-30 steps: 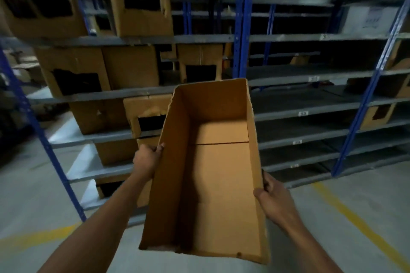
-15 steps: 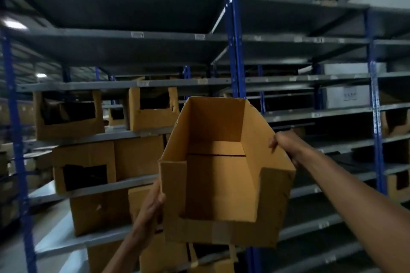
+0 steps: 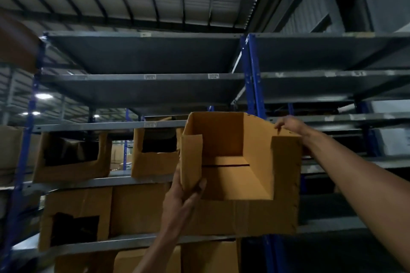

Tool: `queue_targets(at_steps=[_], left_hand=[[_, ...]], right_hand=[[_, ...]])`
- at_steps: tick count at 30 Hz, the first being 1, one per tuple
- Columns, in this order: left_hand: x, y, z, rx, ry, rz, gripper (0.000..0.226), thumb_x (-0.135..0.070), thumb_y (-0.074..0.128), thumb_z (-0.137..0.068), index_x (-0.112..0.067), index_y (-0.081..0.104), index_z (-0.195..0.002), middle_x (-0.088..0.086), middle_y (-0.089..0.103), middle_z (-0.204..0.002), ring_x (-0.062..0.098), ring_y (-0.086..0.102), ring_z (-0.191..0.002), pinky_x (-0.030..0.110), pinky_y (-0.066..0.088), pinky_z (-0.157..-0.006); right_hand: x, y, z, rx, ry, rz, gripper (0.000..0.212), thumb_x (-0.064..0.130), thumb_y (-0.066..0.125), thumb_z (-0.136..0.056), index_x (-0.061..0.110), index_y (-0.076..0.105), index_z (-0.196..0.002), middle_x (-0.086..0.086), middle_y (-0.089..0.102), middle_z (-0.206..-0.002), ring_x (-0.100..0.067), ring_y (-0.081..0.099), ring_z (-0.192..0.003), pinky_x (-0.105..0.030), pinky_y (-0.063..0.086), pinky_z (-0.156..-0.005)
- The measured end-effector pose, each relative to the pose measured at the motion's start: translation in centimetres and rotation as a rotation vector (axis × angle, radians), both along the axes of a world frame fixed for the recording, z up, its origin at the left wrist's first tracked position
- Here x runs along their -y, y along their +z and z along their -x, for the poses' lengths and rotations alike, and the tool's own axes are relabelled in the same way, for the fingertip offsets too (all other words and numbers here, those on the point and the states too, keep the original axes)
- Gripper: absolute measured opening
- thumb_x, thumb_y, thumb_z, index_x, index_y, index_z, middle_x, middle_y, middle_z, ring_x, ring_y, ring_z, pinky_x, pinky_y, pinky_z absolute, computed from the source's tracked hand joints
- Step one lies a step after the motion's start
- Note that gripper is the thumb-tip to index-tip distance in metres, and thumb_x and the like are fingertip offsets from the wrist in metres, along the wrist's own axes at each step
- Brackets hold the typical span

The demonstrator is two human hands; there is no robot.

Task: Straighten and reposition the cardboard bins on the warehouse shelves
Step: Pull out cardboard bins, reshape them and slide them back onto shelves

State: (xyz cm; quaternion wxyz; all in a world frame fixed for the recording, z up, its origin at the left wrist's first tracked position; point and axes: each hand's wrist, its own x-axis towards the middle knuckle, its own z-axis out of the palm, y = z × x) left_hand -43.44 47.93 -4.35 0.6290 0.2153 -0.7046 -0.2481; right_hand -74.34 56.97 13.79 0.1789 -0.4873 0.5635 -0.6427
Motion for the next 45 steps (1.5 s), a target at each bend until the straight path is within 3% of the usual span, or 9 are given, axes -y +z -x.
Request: queue_targets(at_steps=[2,12,15,26,28,30,33,39,45], left_hand=[[1.0,0.7,2.5,-0.022,0.202,0.047,0.080,-0.068,0.063,-0.095,-0.049,0.025,-0.162,-0.026,0.064,-0.114,-0.007,0.065,-0.087,0.023,0.054,-0.077],[3.7,-0.1,6.3,0.002,0.470,0.126,0.077,-0.058,0.055,-0.099,-0.033,0.026,-0.166,-0.005,0.073,-0.098,0.009,0.069,-0.078,0.031,0.058,-0.066],[1.1,0.4,6.8,-0.069,0.447,0.115,0.068,-0.052,0.057,-0.101,-0.036,0.033,-0.163,-0.013,0.070,-0.097,0.003,0.063,-0.075,0.027,0.047,-0.064],[4.2,7.3,8.2,0.016,0.435,0.174,0.065,-0.053,0.046,-0.108,-0.030,0.025,-0.164,-0.006,0.064,-0.100,0.005,0.064,-0.075,0.022,0.047,-0.062],[5.0,8.3,8.8,-0.004,0.434,0.192,0.062,-0.050,0.048,-0.109,-0.027,0.028,-0.162,-0.007,0.064,-0.099,0.006,0.065,-0.076,0.026,0.052,-0.065],[6.5,9.3,9.5,-0.026,0.444,0.210,0.059,-0.050,0.048,-0.109,-0.025,0.031,-0.160,-0.006,0.064,-0.099,0.008,0.066,-0.078,0.034,0.058,-0.069],[9.7,10.8,11.2,-0.035,0.488,0.219,0.061,-0.054,0.048,-0.107,-0.026,0.030,-0.157,0.002,0.066,-0.118,0.019,0.070,-0.093,0.048,0.064,-0.078],[14.2,9.8,13.3,0.090,0.082,0.114,0.065,-0.051,0.049,-0.108,-0.035,0.023,-0.165,0.002,0.050,-0.151,0.008,0.059,-0.114,0.021,0.052,-0.077],[24.8,6.2,6.5,0.383,0.348,0.089,0.060,-0.042,0.065,-0.103,-0.028,0.043,-0.157,-0.004,0.054,-0.151,0.009,0.059,-0.125,0.032,0.055,-0.100]], right_hand=[[0.6,-0.1,0.5,0.127,0.158,-0.009,0.029,0.035,0.056,-0.098,0.019,0.062,-0.075,-0.002,0.057,-0.062,-0.019,0.056,-0.056,-0.035,0.050,-0.061],[3.8,-4.1,5.5,0.251,0.438,0.206,0.073,0.085,0.041,-0.090,0.021,0.055,-0.057,0.004,0.036,-0.051,-0.016,0.030,-0.042,-0.022,0.032,-0.046],[3.0,-5.1,5.4,0.118,0.490,0.376,0.074,0.076,0.030,-0.099,0.018,0.075,-0.091,0.001,0.052,-0.059,-0.015,0.049,-0.049,-0.025,0.044,-0.052],[6.9,-4.2,4.5,-0.159,-0.071,0.475,0.056,0.070,0.052,-0.096,0.015,0.063,-0.090,-0.005,0.061,-0.079,-0.019,0.062,-0.069,-0.035,0.051,-0.073],[8.3,-4.4,4.1,-0.282,-0.333,0.526,0.057,0.066,0.049,-0.100,0.023,0.056,-0.136,-0.005,0.064,-0.122,-0.019,0.064,-0.104,-0.039,0.049,-0.088],[9.7,-5.6,3.9,-0.471,-0.504,0.606,0.080,0.064,0.046,-0.100,0.026,0.017,-0.164,-0.012,0.027,-0.167,-0.030,0.035,-0.149,-0.054,0.037,-0.115],[11.8,-10.3,2.8,-0.748,-0.622,0.546,0.090,0.071,0.043,-0.094,0.034,0.002,-0.166,-0.009,-0.014,-0.173,-0.030,-0.007,-0.160,-0.063,0.009,-0.125],[19.2,-19.4,1.6,-1.024,-0.551,0.193,0.098,0.087,0.028,-0.087,0.041,-0.014,-0.162,-0.014,-0.034,-0.166,-0.037,-0.026,-0.155,-0.074,-0.002,-0.120],[26.7,-19.2,1.5,-1.045,-0.485,0.126,0.094,0.086,0.026,-0.090,0.045,-0.023,-0.158,-0.010,-0.044,-0.161,-0.032,-0.039,-0.150,-0.070,-0.007,-0.121]])
